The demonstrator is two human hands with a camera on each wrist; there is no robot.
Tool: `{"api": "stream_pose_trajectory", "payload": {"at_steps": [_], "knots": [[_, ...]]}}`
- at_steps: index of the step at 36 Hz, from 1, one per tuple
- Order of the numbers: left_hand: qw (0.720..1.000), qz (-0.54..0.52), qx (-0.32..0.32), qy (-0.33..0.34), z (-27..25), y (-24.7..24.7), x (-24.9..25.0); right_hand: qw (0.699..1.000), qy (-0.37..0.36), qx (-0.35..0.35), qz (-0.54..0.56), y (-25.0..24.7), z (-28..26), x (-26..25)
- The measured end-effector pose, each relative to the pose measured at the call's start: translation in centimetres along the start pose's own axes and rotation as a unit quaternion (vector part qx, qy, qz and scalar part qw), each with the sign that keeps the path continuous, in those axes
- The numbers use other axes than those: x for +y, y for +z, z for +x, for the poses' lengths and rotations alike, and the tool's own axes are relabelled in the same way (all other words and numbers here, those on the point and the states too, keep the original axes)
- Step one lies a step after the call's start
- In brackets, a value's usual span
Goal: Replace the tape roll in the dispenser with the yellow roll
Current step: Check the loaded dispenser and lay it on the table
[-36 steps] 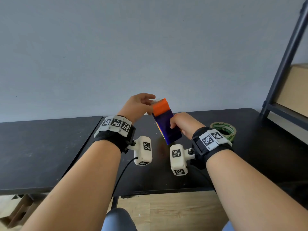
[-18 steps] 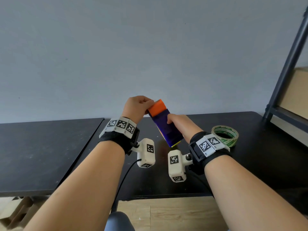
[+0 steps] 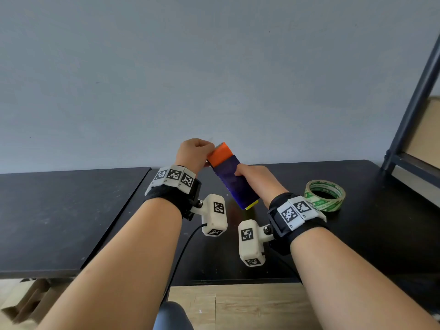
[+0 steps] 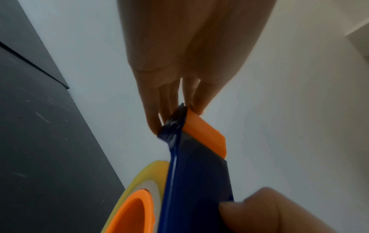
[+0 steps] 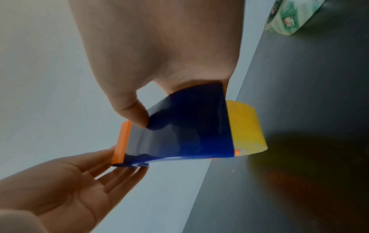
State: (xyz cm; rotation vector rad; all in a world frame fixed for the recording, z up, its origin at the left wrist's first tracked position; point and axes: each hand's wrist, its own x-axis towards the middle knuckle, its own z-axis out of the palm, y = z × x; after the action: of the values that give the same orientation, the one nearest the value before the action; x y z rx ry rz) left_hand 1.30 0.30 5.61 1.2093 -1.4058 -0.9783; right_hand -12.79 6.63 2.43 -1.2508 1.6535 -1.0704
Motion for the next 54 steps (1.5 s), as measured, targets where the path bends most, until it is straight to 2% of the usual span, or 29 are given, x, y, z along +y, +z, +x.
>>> {"api": "stream_pose_trajectory", "payload": {"at_steps": [4, 10, 15, 25, 27, 30, 35, 47, 50, 54], "knots": [[1.000, 0.005, 0.027, -0.003, 0.4, -0.5, -0.2, 1.000, 0.012, -0.013, 0.002, 0.1, 0.1, 0.7], [0.992, 0.084, 0.082, 0.043, 0.8, -1.0, -0.2, 1.000, -0.016, 0.004, -0.018, 0.3, -0.1, 0.6], [0.990, 0.087, 0.108, 0.015, 1.0, -0.7, -0.1, 0.998, -0.042, 0.017, -0.032, 0.5, -0.2, 0.6], [0.988, 0.083, 0.130, 0.018, 0.6, -0.5, -0.1, 0.993, -0.095, 0.052, -0.037, 0.6, -0.3, 0.5], [0.989, 0.079, 0.122, 0.022, 0.5, -0.5, -0.2, 0.992, -0.100, 0.066, -0.050, 0.6, -0.2, 0.7], [0.994, 0.077, 0.074, 0.038, 0.3, -0.3, -0.3, 0.989, -0.099, 0.091, -0.063, 0.6, 0.0, 1.2], [0.990, 0.116, 0.037, 0.066, 0.0, -0.2, -0.7, 0.986, -0.098, 0.109, -0.077, 0.7, 0.2, 1.8], [0.946, 0.288, 0.006, 0.149, -0.7, 0.7, -1.9, 0.985, -0.086, 0.140, -0.047, 1.0, 0.8, 1.7], [0.933, 0.309, 0.003, 0.183, -1.3, 1.1, -2.2, 0.986, -0.082, 0.140, -0.041, 0.9, 0.9, 1.8], [0.931, 0.308, 0.027, 0.195, -2.0, 1.6, -2.7, 0.986, -0.079, 0.139, -0.042, 0.9, 1.0, 2.0]]}}
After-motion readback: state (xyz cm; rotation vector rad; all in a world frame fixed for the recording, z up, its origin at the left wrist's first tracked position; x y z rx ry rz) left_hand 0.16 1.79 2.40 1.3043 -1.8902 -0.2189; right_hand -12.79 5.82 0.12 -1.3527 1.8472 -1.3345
